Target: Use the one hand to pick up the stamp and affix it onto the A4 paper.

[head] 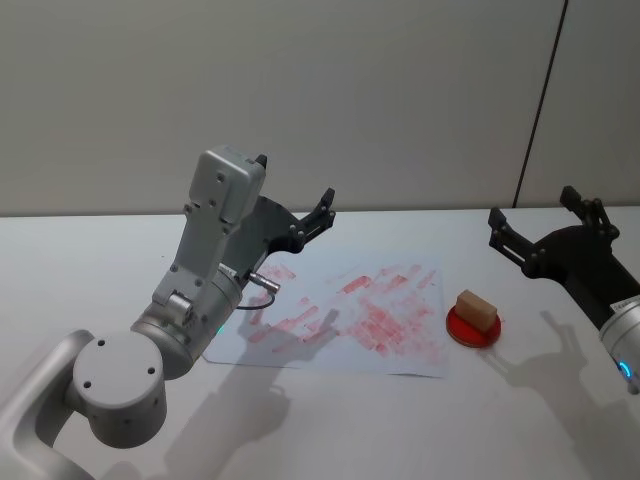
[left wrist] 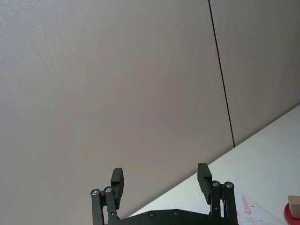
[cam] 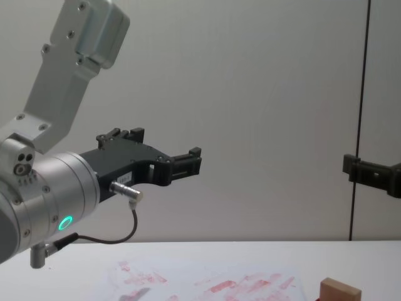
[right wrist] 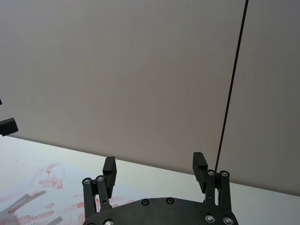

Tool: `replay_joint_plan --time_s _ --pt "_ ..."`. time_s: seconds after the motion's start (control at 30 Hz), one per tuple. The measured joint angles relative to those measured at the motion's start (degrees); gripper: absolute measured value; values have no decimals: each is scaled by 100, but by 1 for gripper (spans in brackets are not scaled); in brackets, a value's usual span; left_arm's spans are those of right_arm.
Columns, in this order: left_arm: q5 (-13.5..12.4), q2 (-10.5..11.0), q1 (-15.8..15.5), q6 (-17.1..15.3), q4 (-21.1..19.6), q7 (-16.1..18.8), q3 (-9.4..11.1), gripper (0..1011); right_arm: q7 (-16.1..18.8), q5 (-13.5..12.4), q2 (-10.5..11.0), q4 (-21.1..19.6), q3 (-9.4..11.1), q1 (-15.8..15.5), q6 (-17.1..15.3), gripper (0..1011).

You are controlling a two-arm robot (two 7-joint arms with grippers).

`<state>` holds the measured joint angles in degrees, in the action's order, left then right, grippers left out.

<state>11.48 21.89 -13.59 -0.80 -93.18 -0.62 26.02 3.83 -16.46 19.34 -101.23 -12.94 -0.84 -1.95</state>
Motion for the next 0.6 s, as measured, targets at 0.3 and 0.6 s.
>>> replay_joint_plan --time_s 0.3,0.6 --pt "0 0 0 0 0 0 0 1001 0 0 0 0 0 0 0 1001" --pt "0 0 0 0 0 0 0 1001 0 0 0 0 0 0 0 1001"
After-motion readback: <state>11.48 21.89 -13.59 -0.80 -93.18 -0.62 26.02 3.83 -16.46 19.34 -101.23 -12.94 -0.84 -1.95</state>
